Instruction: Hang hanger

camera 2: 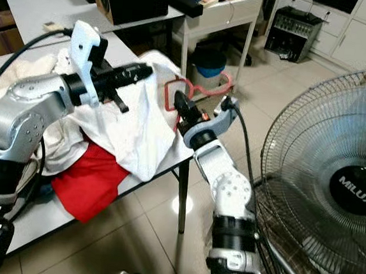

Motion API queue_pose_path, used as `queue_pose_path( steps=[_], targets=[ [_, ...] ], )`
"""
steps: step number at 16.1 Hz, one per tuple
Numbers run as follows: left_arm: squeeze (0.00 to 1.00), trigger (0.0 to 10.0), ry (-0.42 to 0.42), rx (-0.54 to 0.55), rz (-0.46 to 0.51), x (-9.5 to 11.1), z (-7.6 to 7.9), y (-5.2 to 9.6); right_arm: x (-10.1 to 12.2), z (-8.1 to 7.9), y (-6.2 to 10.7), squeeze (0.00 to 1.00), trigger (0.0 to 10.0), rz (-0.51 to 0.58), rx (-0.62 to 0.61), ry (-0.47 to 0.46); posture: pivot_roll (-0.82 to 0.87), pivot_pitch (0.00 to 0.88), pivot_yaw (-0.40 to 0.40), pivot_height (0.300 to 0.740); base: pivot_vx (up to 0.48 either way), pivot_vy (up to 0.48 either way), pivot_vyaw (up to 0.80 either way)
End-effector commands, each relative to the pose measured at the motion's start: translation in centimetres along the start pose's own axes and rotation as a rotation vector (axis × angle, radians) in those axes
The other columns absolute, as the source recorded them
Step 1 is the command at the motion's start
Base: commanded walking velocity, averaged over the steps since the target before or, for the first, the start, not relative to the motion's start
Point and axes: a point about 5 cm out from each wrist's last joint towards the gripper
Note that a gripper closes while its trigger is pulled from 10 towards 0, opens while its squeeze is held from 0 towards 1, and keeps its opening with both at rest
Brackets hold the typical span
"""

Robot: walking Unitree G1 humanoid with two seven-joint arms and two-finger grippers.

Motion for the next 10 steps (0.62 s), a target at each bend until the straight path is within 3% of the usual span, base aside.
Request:
queue_pose_path(
  steps=[1,2,3,4,7,10],
  targets=[
    [0.00,4.1,-0.019,-0.045,-0.006,0.1,0.7,-0.4,-1.4,-0.9,1.0,0.00,10.0,-0.014,0.016,-0.047,0.00,0.000,0.084,0.740,0.000,0.000,0.00],
    [0.00,10.0,-0.004,-0.090,-0.030,-0.4,1.8,-0.7,-1.2,-0.6,1.7,0.00,10.0,-0.002,-0.003,-0.047,-0.01,0.000,0.092,0.740,0.000,0.000,0.00],
    [0.00,10.0,0.023,-0.104,-0.062,-1.0,2.3,-0.9,-1.1,-0.4,1.9,0.00,10.0,0.007,-0.021,-0.045,-0.01,0.000,0.095,0.740,0.000,0.000,0.00],
    [1.00,10.0,0.036,-0.124,-0.098,-1.5,2.6,-0.9,-0.9,-0.2,2.0,0.00,10.0,0.014,-0.035,-0.034,-0.01,0.000,0.096,0.740,0.000,0.000,0.00],
    [1.00,10.0,0.039,-0.201,-0.173,-2.2,3.4,0.0,-0.4,-0.1,2.6,0.00,10.0,0.041,-0.064,-0.002,0.01,0.000,0.074,0.740,0.000,0.000,0.00],
    [1.00,10.0,0.044,-0.239,-0.176,-2.4,4.2,1.5,-0.1,0.8,3.4,0.00,10.0,0.027,-0.126,0.049,0.01,0.000,0.064,0.740,0.000,0.000,0.00]
  ],
)
Point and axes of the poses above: a point about 5 cm out from each wrist's last joint towards the gripper, its own y axis pointing back from the gripper into the wrist, its own x axis along the axis of the wrist's last joint, z = x × y, and after that the axes turned 4 degrees about -y, right-handed
